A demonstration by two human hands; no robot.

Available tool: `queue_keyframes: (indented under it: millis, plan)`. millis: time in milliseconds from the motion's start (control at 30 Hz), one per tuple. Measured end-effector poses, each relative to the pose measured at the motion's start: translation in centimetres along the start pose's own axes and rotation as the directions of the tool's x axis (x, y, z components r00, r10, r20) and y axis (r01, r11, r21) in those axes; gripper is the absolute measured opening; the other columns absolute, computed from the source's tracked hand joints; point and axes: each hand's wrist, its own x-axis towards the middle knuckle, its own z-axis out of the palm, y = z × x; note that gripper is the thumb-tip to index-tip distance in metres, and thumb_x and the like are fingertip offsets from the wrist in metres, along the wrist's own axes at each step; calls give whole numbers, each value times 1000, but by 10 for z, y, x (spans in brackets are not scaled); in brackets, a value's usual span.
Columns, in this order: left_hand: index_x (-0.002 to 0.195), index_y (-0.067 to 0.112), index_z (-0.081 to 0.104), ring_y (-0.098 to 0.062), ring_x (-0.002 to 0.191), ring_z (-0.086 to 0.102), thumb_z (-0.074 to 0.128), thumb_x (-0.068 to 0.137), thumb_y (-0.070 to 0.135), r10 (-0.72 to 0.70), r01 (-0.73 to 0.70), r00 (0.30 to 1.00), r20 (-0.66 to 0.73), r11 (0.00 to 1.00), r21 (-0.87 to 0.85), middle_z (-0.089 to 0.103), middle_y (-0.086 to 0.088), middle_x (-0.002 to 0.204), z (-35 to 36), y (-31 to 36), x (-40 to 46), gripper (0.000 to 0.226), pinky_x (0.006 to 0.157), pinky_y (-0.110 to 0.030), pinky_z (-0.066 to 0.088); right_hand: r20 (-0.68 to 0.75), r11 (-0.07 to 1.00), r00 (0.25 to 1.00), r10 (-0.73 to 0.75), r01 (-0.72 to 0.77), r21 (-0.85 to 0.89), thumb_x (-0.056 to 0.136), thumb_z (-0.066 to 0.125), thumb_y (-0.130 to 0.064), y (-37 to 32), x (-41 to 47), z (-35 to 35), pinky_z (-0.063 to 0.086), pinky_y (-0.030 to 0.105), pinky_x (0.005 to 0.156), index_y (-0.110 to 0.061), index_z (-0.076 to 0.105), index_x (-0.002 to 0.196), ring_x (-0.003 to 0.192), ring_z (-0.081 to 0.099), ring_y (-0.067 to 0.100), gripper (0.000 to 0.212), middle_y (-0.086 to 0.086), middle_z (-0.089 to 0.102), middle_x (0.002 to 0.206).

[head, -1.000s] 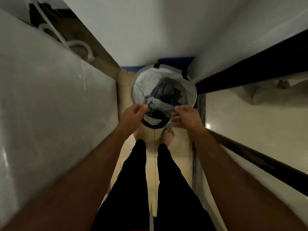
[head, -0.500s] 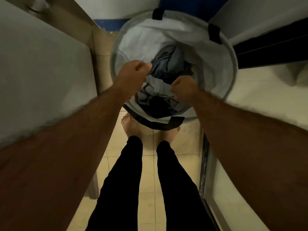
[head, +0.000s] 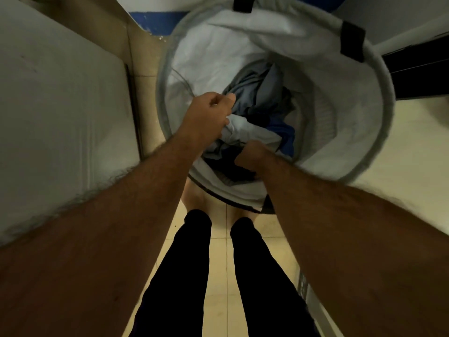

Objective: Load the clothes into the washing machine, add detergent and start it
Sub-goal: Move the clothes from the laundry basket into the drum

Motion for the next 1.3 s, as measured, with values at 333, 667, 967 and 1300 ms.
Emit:
queue_keyframes:
  millis: [333,667,967,1300]
  plan:
    - [116,4,62,-34,109,58,48,90,0,111,-181,975,191,900,397,62,-19,115,-13,54,-70,30,91,-35,45,-51,905,993,108,-77,419,103,41,-22,-22,-150,-92,42,37,66,-2,48,84,74,49,29,28,18,50,79]
    - [121,18,58,-25,95,63,62,87,36,329,-340,937,113,797,498,67,-8,105,-31,152,-203,38,83,-36,48,-204,717,968,-148,247,652,93,45,-15,-27,-369,-156,37,24,42,-8,52,74,54,48,23,22,9,48,61]
    - [87,15,57,-18,66,51,50,94,25,460,-400,887,-46,814,421,56,3,71,-63,270,-338,14,60,-30,32,-532,542,823,-198,544,640,91,45,-7,-25,-524,-183,42,21,42,-11,48,78,59,47,21,13,9,44,68]
    - [68,25,54,-18,71,51,44,89,20,565,-546,816,-125,823,158,58,4,71,-90,370,-440,23,64,-32,41,-562,515,474,-678,852,96,71,84,-4,-31,-611,-194,50,15,80,-9,44,133,100,58,3,73,-2,57,118]
